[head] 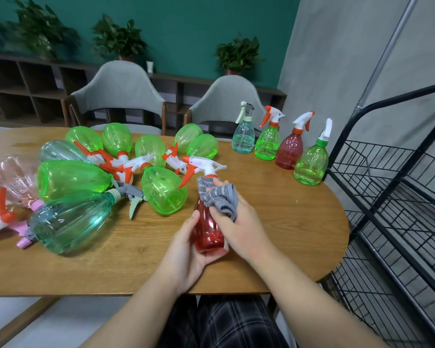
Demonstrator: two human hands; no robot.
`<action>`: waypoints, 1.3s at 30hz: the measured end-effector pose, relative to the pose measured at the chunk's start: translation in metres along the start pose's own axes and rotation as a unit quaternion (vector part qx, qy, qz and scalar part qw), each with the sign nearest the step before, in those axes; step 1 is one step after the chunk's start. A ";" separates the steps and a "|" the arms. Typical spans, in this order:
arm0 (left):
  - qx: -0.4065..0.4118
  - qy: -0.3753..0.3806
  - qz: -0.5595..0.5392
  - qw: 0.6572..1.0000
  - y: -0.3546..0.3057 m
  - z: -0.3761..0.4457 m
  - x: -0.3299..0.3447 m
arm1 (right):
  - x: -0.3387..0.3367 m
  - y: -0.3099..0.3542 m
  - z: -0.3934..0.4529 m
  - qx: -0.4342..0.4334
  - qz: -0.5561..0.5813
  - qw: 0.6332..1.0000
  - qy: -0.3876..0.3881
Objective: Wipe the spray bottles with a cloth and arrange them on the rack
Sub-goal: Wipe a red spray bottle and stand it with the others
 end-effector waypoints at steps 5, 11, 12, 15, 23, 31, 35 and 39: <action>0.004 0.002 0.005 1.000 0.000 0.000 -0.001 | -0.002 0.001 -0.012 -0.045 0.044 0.998 -0.006; -0.003 0.013 -0.016 1.000 -0.002 -0.002 0.002 | -0.003 0.009 -0.023 -0.097 0.055 0.994 0.007; -0.008 0.009 -0.015 1.000 -0.002 -0.002 0.001 | -0.004 0.010 -0.025 -0.111 0.051 0.993 0.003; -0.002 0.000 -0.008 1.000 0.000 0.000 -0.002 | -0.007 0.011 -0.033 -0.111 0.126 0.986 -0.011; 0.014 0.032 0.011 0.999 0.000 0.000 0.001 | -0.039 -0.009 -0.022 0.223 0.564 0.752 -0.258; 0.049 0.003 0.050 0.998 0.001 0.005 -0.008 | -0.013 0.020 -0.004 -0.003 0.131 0.988 -0.079; 0.038 -0.002 0.049 0.998 0.001 0.005 -0.008 | -0.009 0.013 -0.014 -0.114 -0.028 0.992 -0.046; 0.028 -0.001 0.065 0.997 0.004 0.005 -0.006 | -0.011 0.009 -0.022 -0.121 -0.008 0.991 -0.057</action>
Point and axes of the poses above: each hand's wrist, its own z-axis towards the middle knuckle, its own x-axis out of the palm, y = z × x, the point moved 5 cm from there along z, towards the middle knuckle, and after that the axes turned 1 degree about -z, right-handed, at the moved point
